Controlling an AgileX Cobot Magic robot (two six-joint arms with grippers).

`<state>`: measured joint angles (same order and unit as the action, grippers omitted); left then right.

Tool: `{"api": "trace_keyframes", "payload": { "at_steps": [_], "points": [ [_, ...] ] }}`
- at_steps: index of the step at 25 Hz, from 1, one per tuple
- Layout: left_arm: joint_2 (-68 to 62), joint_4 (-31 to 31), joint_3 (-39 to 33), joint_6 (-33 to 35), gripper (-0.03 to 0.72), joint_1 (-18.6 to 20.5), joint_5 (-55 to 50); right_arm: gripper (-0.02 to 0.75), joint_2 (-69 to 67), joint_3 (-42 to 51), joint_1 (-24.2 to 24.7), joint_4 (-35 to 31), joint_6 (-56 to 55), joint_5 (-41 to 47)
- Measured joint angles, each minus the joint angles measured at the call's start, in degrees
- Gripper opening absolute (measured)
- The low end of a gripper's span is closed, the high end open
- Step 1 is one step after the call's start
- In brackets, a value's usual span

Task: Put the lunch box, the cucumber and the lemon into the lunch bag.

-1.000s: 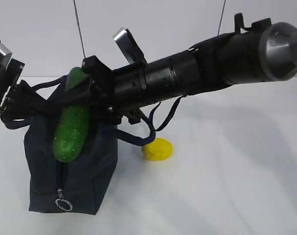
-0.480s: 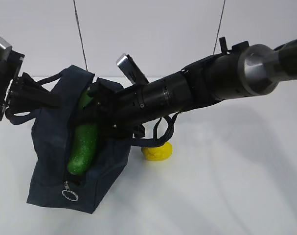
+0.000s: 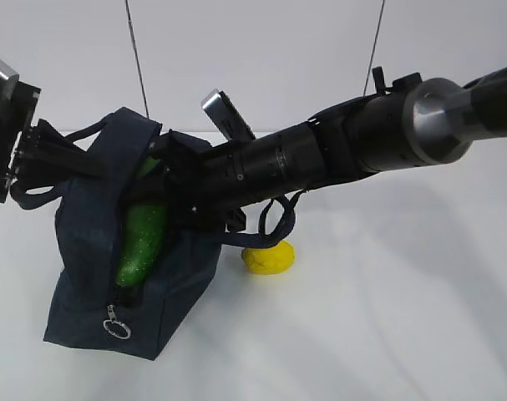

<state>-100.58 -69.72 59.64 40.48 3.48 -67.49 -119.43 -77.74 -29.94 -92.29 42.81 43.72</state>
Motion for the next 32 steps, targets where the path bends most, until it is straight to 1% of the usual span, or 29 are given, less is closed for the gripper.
{"api": "trace_keyframes", "payload": {
  "at_steps": [4, 10, 12, 15, 17, 22, 26, 28, 32],
  "points": [
    [0.0, -0.28, 0.0, 0.0, 0.018, 0.0, 0.0, 0.356, -0.49, -2.36, 0.0, 0.18, 0.26, -1.09],
    [0.0, -1.82, 0.0, 0.43, 0.018, 0.12, 0.11, 0.368, -0.57, -3.93, 0.0, 3.36, 0.03, -2.67],
    [0.0, -1.91, 0.0, 0.47, 0.017, 0.12, 0.11, 0.394, -0.84, -3.93, 0.0, 4.14, -0.04, -2.69],
    [0.0, -2.04, 0.0, 0.56, 0.016, 0.12, 0.11, 0.472, -0.84, -3.93, 0.0, 5.3, -0.22, -2.73],
    [0.0, -2.17, 0.0, 0.6, 0.016, 0.12, 0.11, 0.5, -0.84, -3.93, 0.0, 5.39, -0.22, -2.83],
    [0.0, -2.17, 0.0, 0.81, 0.016, 0.12, 0.11, 0.516, -0.84, -4.14, 0.0, 5.39, -0.22, -1.96],
    [0.0, -2.17, 0.0, 0.89, 0.016, 0.12, 0.11, 0.516, -0.84, -4.14, 0.39, 5.43, -0.01, 1.04],
    [0.0, -2.17, 0.0, 0.89, 0.016, 0.12, 0.11, 0.515, -0.84, -4.14, 1.34, 5.64, 0.48, 3.21],
    [0.0, -2.17, 0.0, 1.02, 0.016, 0.12, 0.11, 0.515, -0.84, -4.14, 5.04, 5.86, 0.73, 9.18]
  ]
}}
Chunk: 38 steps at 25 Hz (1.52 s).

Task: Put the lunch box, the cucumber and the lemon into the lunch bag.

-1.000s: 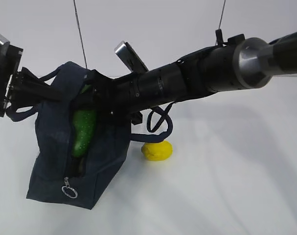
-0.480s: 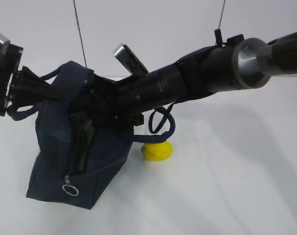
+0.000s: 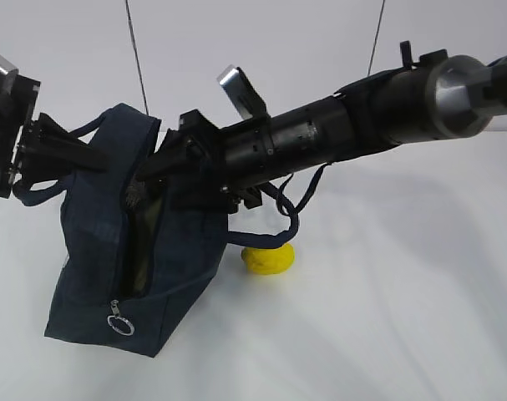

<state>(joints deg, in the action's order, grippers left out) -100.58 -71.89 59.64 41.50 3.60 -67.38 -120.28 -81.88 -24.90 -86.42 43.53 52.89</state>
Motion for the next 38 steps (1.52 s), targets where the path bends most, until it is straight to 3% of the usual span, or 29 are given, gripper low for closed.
{"api": "trace_keyframes", "payload": {
  "at_steps": [9, 16, 24, 30, 38],
  "points": [
    [0.0, -0.12, 0.0, 0.24, 0.016, 0.0, 0.0, 0.515, 0.0, 0.0, 7.14, -0.84, 0.53, 13.11],
    [0.0, -0.12, 0.0, 0.33, 0.015, 0.0, 0.0, 0.515, 0.0, 0.0, 7.62, -6.31, 1.6, 14.01],
    [0.0, 0.18, 0.0, 0.46, 0.015, 0.0, 0.0, 0.515, 0.0, -0.1, 7.71, -5.61, 5.53, 14.01],
    [0.0, 4.23, 0.0, -0.47, 0.015, 0.0, 0.0, 0.515, 3.66, -0.1, 8.7, 2.95, 4.21, 14.04],
    [0.0, 7.05, 0.0, -1.1, 0.015, 1.45, -0.22, 0.515, 12.01, -0.22, 9.45, 30.67, -9.26, 9.94]
  ]
}}
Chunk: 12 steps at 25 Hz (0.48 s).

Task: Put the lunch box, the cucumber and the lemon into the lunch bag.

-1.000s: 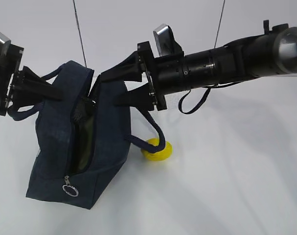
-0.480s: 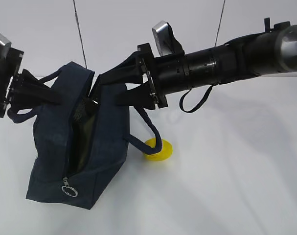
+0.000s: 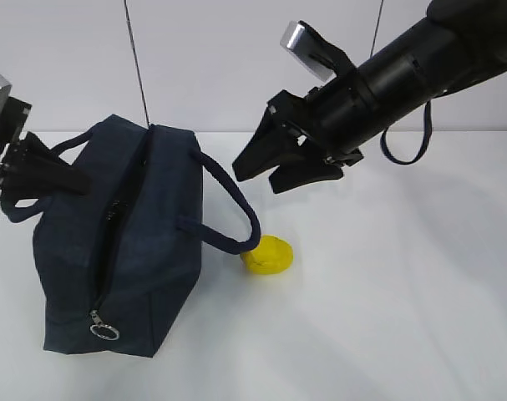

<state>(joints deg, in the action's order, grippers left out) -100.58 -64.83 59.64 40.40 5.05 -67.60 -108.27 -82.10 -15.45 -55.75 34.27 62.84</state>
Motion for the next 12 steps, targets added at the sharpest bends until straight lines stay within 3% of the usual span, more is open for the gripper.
{"api": "trace_keyframes", "payload": {
  "at_steps": [7, 12],
  "points": [
    [0.0, 4.83, 0.0, -2.57, 0.015, 8.7, 0.0, 0.514, 3.22, -0.01, 0.09, 19.6, -3.59, -1.73],
    [0.0, 8.92, 0.0, -3.99, 0.015, 11.53, 0.0, 0.514, 3.22, -0.01, 0.09, 25.42, 4.03, -1.73]
  ]
}}
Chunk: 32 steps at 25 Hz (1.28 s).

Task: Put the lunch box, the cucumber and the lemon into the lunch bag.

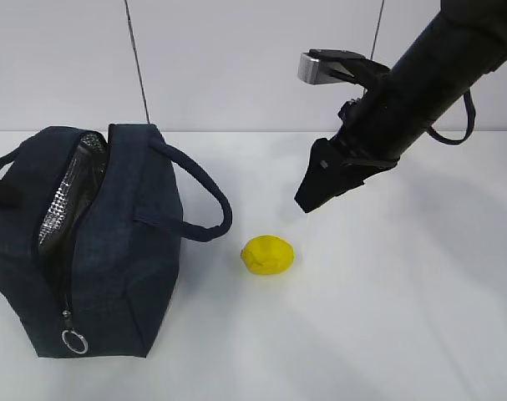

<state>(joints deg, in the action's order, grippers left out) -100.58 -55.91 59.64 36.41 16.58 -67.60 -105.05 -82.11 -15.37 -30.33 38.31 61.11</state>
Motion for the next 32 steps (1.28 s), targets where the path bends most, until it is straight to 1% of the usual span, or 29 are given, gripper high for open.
{"api": "trace_keyframes", "payload": {
  "at_steps": [3, 5, 7, 9, 12, 14, 20, 25, 28, 32],
  "points": [
    [0.0, 0.41, 0.0, -0.34, 0.015, 0.0, 0.0, 0.514, 0.0, 0.0, -0.99, 0.83, 9.1, 0.0],
    [0.0, 0.44, 0.0, -0.43, 0.015, 0.0, 0.0, 0.514, 0.0, 0.0, -2.99, 2.2, 16.64, 0.0],
    [0.0, 0.54, 0.0, -0.43, 0.015, 0.0, 0.0, 0.514, 0.0, 0.0, -5.59, 5.23, 22.76, -0.14],
    [0.0, 0.54, 0.0, -0.43, 0.015, 0.0, 0.0, 0.514, 0.0, 0.0, -8.58, 9.05, 26.18, -1.44],
    [0.0, 0.54, 0.0, -0.56, 0.015, 0.0, 0.0, 0.514, -0.4, 0.0, -11.26, 14.21, 27.89, -5.67],
    [0.0, 1.25, 0.0, -0.56, 0.015, 0.0, 0.0, 0.514, -1.15, -0.1, -11.77, 15.64, 28.04, -8.62],
    [0.0, 3.49, 0.0, -0.56, 0.015, 0.09, 0.0, 0.515, -2.25, -0.1, -11.77, 16.53, 27.35, -9.91],
    [0.0, 3.74, 0.0, -0.56, 0.015, 0.09, 0.0, 0.515, -2.25, -0.1, -11.77, 16.96, 27.24, -10.26],
    [0.0, 3.84, 0.0, -0.56, 0.015, 0.09, 0.0, 0.515, -2.25, -0.1, -11.77, 16.94, 27.24, -12.44],
    [0.0, 3.95, 0.0, -0.38, 0.015, 0.09, 0.0, 0.515, -2.25, -0.1, -11.77, 16.94, 27.35, -13.15]
  ]
}}
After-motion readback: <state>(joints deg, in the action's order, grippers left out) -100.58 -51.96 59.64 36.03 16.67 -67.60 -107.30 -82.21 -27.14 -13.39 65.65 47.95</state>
